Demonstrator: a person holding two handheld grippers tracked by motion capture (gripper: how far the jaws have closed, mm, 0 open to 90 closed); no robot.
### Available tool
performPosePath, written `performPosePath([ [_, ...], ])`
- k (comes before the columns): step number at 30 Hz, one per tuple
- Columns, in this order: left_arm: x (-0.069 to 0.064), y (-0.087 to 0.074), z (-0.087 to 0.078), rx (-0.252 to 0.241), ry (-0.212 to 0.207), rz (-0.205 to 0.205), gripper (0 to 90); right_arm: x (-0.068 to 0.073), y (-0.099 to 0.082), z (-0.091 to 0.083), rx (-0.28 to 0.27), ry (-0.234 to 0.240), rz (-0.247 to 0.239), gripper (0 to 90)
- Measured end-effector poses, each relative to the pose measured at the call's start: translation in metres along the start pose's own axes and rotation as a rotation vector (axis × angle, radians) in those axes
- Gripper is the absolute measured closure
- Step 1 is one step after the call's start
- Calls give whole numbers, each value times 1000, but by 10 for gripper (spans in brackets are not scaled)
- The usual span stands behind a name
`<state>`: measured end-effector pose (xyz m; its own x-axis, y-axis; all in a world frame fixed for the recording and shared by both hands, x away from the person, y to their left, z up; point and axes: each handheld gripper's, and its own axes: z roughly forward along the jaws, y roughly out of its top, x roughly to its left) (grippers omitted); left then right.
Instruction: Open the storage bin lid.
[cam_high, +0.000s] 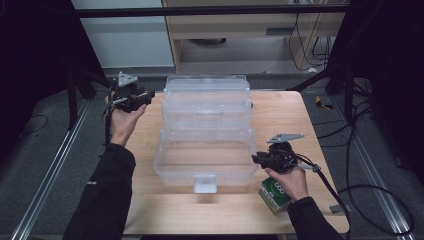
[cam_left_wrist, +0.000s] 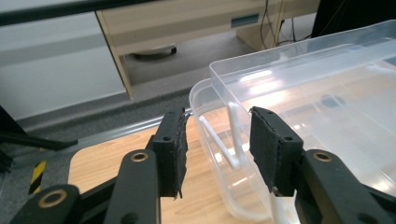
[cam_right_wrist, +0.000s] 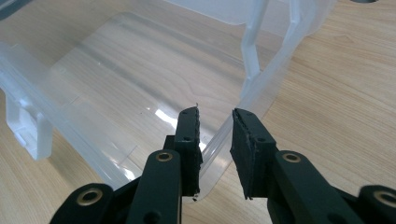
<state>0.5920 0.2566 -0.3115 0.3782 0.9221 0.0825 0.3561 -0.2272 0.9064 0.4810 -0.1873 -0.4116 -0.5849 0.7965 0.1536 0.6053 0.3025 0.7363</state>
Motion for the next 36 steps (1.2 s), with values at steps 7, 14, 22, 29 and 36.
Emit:
performPosePath([
  [7,-11,-29,-39,6,-15,26,527,0,0,0,0,-2,5,723],
  [14,-18,-66,-63,34,-59,-3,525,1,0,0,-2,-8,5,724],
  [22,-31,-100,-82,79,-124,-20,544,1,0,0,-2,-9,4,725],
  [29,-44,-113,-79,126,-130,10,568,2,0,0,0,-11,3,725],
  [36,-54,-132,-64,216,-163,41,584,2,-1,0,-8,-18,-13,726],
])
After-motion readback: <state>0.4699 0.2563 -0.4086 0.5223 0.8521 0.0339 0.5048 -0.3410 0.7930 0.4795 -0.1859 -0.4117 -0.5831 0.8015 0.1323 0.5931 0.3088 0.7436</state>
